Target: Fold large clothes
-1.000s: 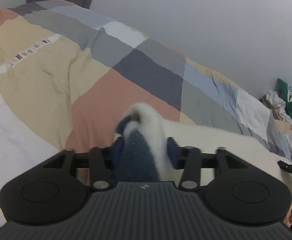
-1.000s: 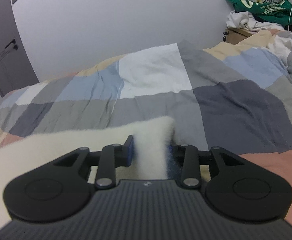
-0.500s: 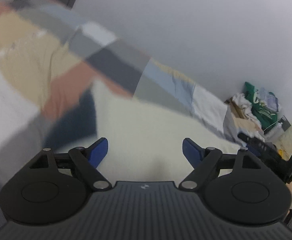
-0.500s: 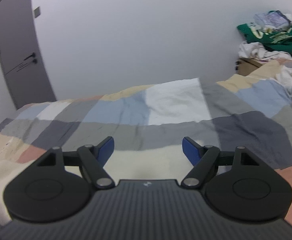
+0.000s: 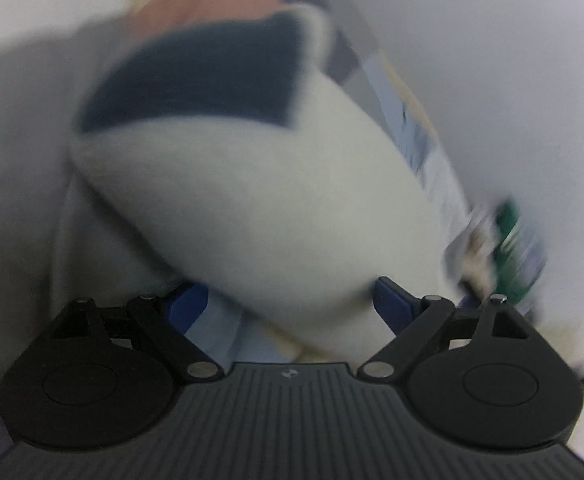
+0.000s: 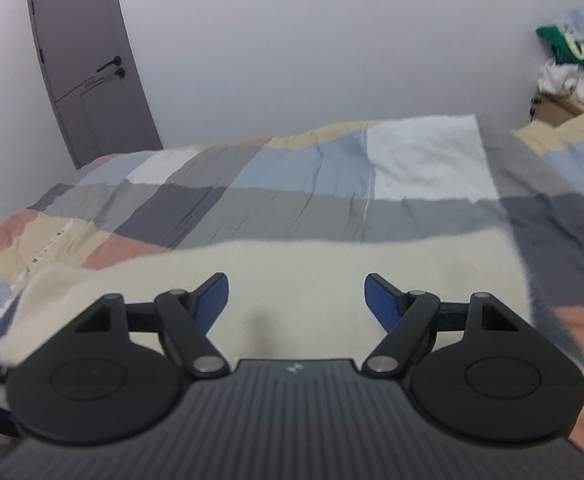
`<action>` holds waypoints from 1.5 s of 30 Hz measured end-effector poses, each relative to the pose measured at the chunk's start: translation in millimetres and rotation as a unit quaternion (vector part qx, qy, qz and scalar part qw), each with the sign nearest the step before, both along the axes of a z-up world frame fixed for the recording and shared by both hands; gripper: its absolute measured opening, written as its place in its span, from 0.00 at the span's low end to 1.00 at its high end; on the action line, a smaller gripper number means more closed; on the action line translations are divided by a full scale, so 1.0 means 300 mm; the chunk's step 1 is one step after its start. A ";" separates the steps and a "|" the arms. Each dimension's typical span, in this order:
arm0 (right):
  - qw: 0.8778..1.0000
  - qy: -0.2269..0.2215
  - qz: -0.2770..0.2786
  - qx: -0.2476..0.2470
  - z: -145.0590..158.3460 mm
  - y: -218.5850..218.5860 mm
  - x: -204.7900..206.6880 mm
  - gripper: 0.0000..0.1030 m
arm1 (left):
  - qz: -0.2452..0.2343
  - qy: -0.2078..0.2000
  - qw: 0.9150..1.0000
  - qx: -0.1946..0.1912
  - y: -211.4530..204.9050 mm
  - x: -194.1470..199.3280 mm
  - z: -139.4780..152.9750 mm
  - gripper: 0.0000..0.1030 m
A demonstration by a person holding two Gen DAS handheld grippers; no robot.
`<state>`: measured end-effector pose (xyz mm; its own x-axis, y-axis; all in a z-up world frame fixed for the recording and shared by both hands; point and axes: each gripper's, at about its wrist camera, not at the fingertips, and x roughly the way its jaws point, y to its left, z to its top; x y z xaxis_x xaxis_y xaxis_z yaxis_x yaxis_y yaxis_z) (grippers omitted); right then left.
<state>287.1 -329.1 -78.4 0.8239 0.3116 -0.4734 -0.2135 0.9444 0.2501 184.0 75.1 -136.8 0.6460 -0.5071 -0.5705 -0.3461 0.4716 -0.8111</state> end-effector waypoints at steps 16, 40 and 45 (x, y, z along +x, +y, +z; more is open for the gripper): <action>0.972 0.086 0.113 0.186 -0.006 0.097 -0.144 0.74 | 0.079 -0.066 0.995 -0.005 0.023 0.019 0.003 0.46; 0.892 0.224 -0.033 0.391 -0.311 0.037 -0.076 1.00 | 0.079 -0.082 0.993 -0.029 0.076 0.030 -0.020 0.45; 0.865 0.185 -0.190 0.426 -0.333 -0.150 -0.122 1.00 | 0.081 -0.079 0.993 -0.036 0.080 0.031 -0.026 0.45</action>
